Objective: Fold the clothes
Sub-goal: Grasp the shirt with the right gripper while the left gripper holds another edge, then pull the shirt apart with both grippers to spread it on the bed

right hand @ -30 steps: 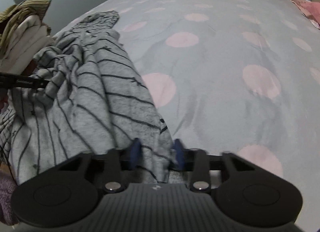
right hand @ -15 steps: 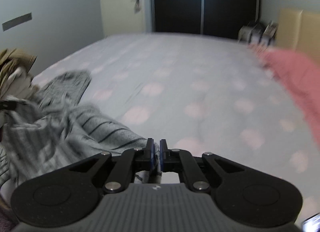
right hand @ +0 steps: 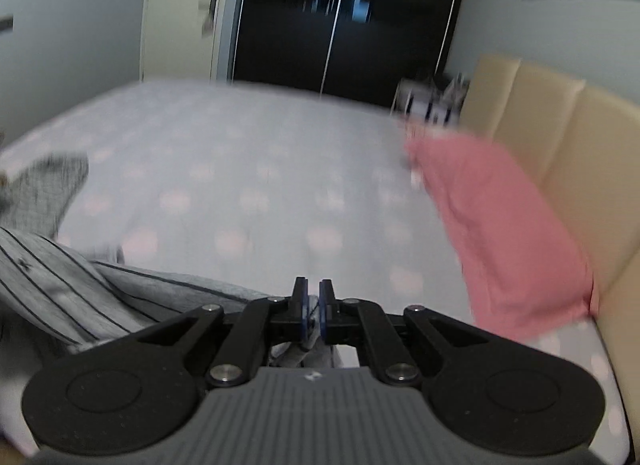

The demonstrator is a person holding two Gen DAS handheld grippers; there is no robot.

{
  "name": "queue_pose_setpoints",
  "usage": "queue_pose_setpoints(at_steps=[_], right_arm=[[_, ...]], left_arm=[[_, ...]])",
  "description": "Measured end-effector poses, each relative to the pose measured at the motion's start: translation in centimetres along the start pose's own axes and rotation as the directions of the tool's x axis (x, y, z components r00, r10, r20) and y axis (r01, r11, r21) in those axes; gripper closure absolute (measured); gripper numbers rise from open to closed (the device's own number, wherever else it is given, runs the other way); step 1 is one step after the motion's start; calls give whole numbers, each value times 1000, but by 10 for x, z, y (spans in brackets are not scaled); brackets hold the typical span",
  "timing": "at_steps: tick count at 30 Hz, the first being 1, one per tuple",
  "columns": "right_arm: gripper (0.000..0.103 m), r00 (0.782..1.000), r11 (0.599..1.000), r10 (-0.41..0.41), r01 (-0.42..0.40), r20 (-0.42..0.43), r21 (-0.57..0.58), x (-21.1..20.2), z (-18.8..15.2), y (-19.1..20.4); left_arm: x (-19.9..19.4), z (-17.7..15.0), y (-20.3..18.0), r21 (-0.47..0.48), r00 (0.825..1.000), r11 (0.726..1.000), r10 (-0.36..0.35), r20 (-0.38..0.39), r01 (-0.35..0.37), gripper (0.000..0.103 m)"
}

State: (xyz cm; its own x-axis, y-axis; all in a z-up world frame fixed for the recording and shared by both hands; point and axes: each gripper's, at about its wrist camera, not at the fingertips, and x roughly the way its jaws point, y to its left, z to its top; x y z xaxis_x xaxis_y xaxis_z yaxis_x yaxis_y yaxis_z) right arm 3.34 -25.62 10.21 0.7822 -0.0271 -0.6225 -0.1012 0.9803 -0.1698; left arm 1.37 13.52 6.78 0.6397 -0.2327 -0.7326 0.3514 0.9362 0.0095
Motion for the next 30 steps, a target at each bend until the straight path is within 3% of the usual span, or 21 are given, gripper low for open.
queue_pose_setpoints(at_steps=[5,9,12,15,18,19,24,27,30], right_arm=[[97,979,998,46,-52,-197,-28,27,-55,3],[96,949,992,85,-108,-302,-61,42,-78,9],[92,938,989,108,-135,-329,-60,43,-81,12],[87,928,983,146,-175,-344,-57,41,-71,8],[61,927,977,171,-203,-334,-63,44,-56,10],[59,929,976,178,-209,-326,-63,46,-52,10],[60,927,966,215,-248,-309,-70,66,-27,4],[61,921,962,223,-261,-319,-81,94,-16,3],[61,917,956,234,-277,-324,-94,122,-7,2]], left_arm=[[25,-32,-11,112,983,994,10,-186,11,98],[41,-43,-12,129,966,991,-2,-260,37,97],[38,-40,-15,145,963,988,-11,-269,52,96],[34,-32,-18,160,960,984,-27,-278,74,81],[33,-19,-13,161,966,984,-34,-255,77,65],[35,-12,-12,169,969,983,-23,-244,66,62],[65,22,-3,209,980,977,1,-200,42,59],[98,40,5,218,984,975,3,-180,37,56],[139,49,7,287,984,958,43,-174,8,56]])
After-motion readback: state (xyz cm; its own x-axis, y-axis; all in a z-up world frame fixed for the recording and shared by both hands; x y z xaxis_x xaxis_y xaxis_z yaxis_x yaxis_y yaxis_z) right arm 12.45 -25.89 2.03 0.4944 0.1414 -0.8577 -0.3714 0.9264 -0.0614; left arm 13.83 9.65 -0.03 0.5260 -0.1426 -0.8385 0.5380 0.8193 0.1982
